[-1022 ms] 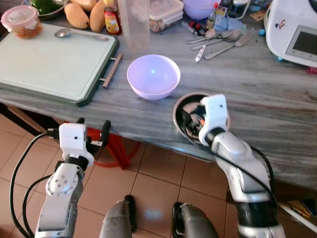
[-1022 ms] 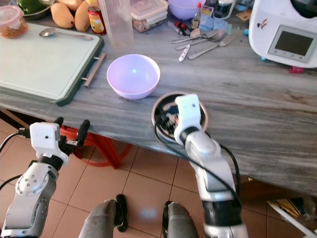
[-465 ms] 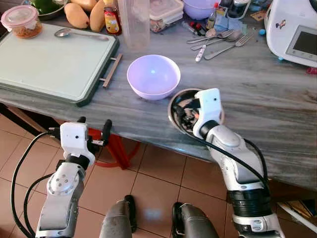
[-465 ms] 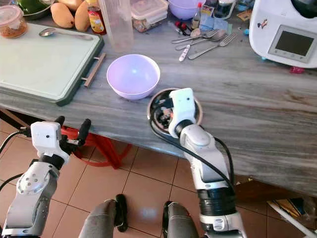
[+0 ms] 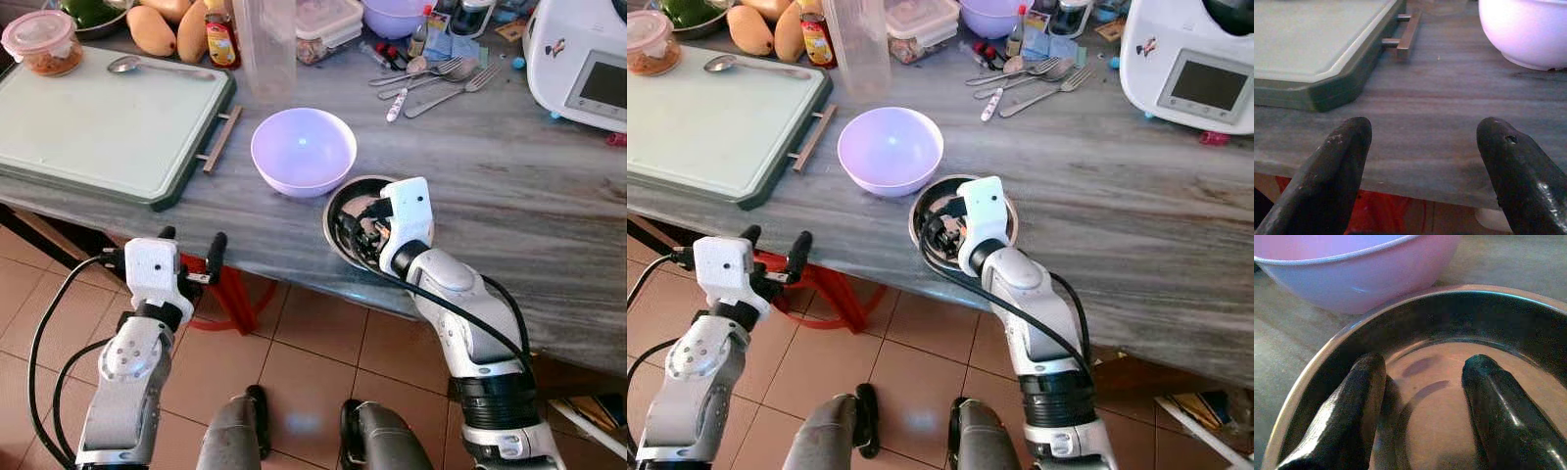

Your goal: Setting the table

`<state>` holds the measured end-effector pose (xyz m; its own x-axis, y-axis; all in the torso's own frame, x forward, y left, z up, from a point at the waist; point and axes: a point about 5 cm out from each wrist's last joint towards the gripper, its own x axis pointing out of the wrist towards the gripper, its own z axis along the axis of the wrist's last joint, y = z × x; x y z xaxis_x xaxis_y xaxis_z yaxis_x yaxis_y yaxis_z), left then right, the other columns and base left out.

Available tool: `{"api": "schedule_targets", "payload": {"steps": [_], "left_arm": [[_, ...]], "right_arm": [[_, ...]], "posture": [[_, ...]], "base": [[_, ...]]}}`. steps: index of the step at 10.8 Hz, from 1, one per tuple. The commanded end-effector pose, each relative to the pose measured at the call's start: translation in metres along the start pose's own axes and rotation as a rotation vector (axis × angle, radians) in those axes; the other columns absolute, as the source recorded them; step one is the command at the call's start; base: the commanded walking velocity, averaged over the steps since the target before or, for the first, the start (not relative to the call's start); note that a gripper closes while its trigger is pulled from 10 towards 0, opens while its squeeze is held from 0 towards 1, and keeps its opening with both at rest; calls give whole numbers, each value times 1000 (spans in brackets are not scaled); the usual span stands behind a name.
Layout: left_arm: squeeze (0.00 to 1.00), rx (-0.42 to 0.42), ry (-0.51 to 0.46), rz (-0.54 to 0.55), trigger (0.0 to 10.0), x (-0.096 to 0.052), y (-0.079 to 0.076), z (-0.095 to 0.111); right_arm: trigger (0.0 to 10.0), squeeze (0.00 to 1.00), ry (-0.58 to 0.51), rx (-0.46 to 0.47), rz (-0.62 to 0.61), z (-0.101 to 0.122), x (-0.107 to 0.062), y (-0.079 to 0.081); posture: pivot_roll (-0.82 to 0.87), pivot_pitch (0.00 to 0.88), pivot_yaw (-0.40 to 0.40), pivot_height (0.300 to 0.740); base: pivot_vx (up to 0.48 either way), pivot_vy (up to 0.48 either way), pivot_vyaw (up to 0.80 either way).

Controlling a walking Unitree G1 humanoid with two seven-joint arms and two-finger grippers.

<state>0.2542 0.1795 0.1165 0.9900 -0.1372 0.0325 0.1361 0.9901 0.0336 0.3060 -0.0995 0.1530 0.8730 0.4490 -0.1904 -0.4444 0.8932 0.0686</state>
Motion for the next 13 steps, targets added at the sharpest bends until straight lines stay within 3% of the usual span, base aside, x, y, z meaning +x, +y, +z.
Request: {"api": "schedule_targets", "payload": {"steps": [1, 6, 9, 13], "left_arm": [[0, 2, 11, -5, 10000, -1, -1, -2], [0, -10, 10, -3, 10000, 1, -4, -3], [0, 26, 18, 98, 10000, 1, 1, -4], [0, 20, 12, 115, 10000, 10, 3, -1]], "right_arm": [[10000, 0, 3, -2, 36, 1, 1, 5], [10000, 0, -147, -40, 34, 21, -12, -3], [10000, 0, -350, -149, -28, 32, -41, -9], [10000, 0, -382, -194, -92, 22, -50, -9]], "posture": [[-38, 213, -5, 740], [-45, 207, -6, 740], [-45, 197, -11, 740], [-46, 183, -5, 740]], "base": [[0, 0, 0], [0, 0, 0], [0, 0, 0], [-137, 0, 0]]}}
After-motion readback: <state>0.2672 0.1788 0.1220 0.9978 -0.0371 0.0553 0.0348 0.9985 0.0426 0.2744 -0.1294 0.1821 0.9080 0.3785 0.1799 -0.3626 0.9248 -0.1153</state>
